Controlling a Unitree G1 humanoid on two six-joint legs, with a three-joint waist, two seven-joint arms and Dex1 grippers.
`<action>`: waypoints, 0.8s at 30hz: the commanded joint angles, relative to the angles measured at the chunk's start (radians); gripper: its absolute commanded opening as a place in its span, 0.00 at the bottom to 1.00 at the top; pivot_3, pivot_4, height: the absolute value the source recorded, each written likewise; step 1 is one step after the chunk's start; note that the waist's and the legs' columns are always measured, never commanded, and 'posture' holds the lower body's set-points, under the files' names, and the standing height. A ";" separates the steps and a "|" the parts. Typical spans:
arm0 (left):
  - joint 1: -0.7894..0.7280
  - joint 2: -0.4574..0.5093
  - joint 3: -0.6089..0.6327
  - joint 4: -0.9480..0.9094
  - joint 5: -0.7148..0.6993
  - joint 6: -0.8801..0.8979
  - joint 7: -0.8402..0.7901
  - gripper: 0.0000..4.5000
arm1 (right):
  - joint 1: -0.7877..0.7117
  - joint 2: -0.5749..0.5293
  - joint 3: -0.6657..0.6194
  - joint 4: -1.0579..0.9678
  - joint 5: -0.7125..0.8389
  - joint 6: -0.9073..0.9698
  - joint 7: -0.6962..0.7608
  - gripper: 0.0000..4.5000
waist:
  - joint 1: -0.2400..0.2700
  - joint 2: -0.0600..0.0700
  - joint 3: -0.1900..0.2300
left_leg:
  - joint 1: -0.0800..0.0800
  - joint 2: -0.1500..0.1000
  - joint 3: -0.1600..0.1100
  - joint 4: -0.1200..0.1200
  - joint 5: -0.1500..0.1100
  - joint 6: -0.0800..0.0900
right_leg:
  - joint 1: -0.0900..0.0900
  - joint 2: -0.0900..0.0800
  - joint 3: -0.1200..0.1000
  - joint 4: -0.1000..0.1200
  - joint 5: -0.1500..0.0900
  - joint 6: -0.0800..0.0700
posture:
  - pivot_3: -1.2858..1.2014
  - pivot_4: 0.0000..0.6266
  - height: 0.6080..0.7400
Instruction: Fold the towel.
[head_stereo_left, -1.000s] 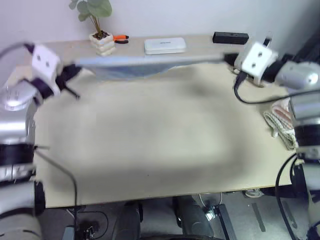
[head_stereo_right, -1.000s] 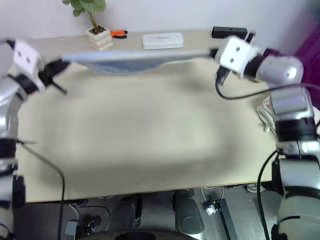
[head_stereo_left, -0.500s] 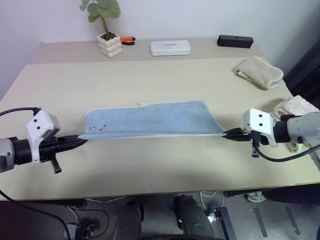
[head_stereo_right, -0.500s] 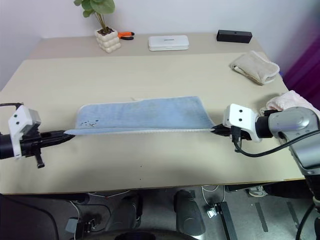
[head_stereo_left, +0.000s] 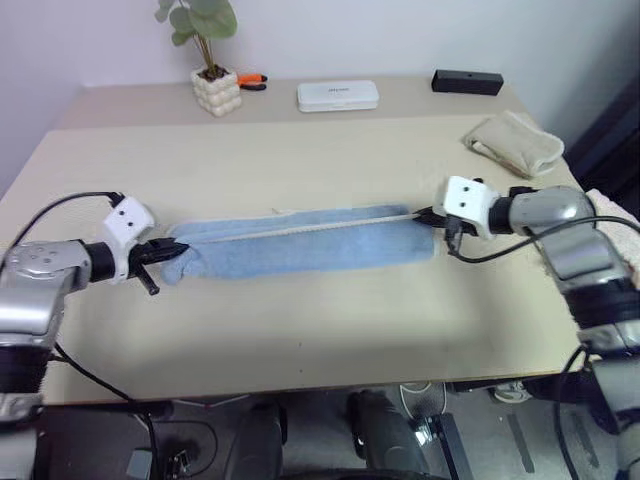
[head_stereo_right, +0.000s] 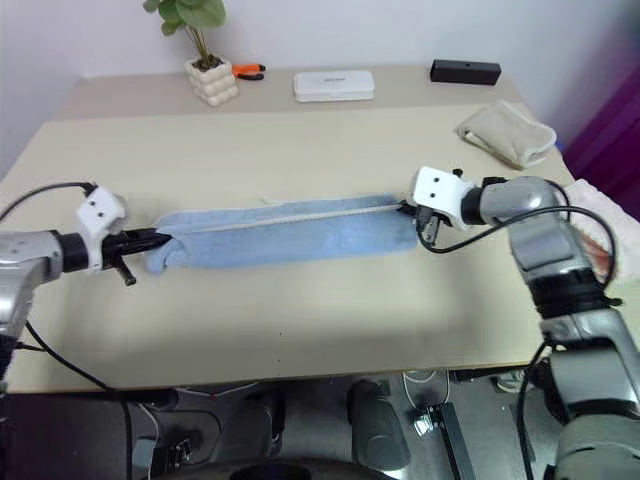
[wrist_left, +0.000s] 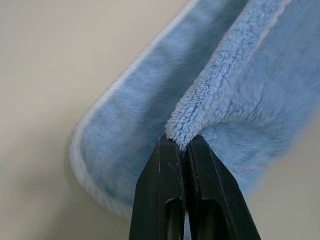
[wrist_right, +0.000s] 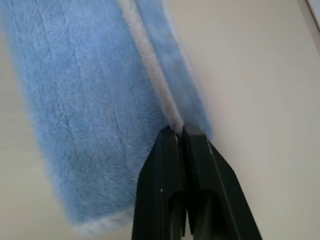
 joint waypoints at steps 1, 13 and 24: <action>-0.075 -0.021 -0.012 0.125 0.057 -0.079 0.033 0.00 | -0.088 0.030 0.006 0.172 -0.065 -0.117 -0.067 0.00 | 0.000 0.000 0.000 | 0.000 0.000 0.000 0.000 0.000 0.000 | 0.000 0.000 0.000 0.000 0.000 0.000 | 0.52 0.24 0.98; -0.207 -0.102 0.000 0.340 0.071 -0.138 0.044 0.07 | -0.226 0.125 0.013 0.496 -0.145 -0.284 -0.170 0.19 | -0.002 0.000 0.000 | -0.001 0.000 0.000 -0.001 0.000 0.000 | -0.001 0.000 0.000 0.001 0.000 0.000 | 0.52 0.24 0.98; -0.176 -0.119 0.185 0.307 -0.029 0.012 0.219 0.53 | -0.136 0.071 -0.057 0.348 -0.117 -0.260 -0.241 0.72 | -0.017 0.000 0.000 | 0.000 0.000 -0.001 0.000 0.000 0.000 | -0.001 0.000 0.000 0.002 0.000 0.000 | 0.52 0.24 0.98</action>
